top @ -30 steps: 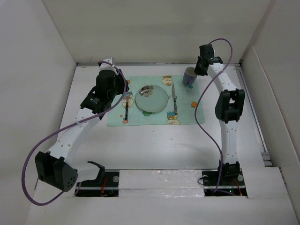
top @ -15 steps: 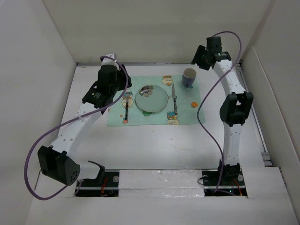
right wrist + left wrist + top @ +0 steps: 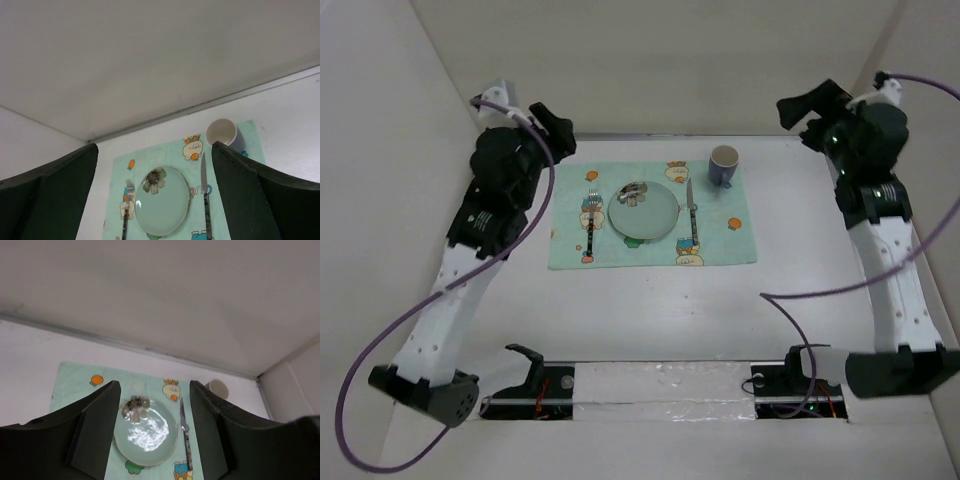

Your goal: Set the dinner table for one person

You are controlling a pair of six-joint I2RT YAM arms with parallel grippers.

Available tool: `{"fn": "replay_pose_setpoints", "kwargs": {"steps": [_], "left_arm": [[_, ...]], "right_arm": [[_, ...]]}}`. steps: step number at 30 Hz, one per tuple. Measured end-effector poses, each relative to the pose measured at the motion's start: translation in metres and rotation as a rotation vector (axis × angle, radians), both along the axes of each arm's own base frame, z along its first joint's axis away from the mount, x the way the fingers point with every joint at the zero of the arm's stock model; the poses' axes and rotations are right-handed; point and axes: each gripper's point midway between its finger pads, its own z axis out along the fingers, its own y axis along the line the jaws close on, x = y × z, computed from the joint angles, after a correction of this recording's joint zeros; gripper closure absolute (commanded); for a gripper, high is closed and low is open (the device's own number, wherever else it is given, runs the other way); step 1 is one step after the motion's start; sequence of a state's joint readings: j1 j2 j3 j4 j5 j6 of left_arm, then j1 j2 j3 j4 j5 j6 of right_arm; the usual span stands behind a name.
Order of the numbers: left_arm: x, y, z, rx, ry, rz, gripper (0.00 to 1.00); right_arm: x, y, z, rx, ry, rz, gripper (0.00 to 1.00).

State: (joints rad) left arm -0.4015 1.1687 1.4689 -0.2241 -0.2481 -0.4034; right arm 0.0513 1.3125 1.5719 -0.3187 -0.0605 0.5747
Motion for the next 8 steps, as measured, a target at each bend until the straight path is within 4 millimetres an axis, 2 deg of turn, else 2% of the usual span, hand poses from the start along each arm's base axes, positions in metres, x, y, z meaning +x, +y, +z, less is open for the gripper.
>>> {"fn": "replay_pose_setpoints", "kwargs": {"steps": [2, 4, 6, 8], "left_arm": [[-0.023, 0.022, 0.030, -0.024, -0.084, 0.056, 0.47], [-0.049, 0.044, 0.057, -0.056, -0.175, 0.112, 0.47], [-0.068, 0.060, 0.065, -0.077, -0.223, 0.156, 0.48], [-0.086, 0.075, 0.070, -0.093, -0.251, 0.194, 0.46]], "right_arm": [[-0.032, -0.018, 0.015, 0.026, -0.080, -0.061, 0.00], [-0.055, -0.033, 0.027, 0.036, -0.144, -0.127, 0.00], [-0.067, -0.038, 0.036, 0.040, -0.188, -0.154, 0.00], [-0.069, -0.040, 0.035, 0.042, -0.201, -0.162, 0.00]]}}
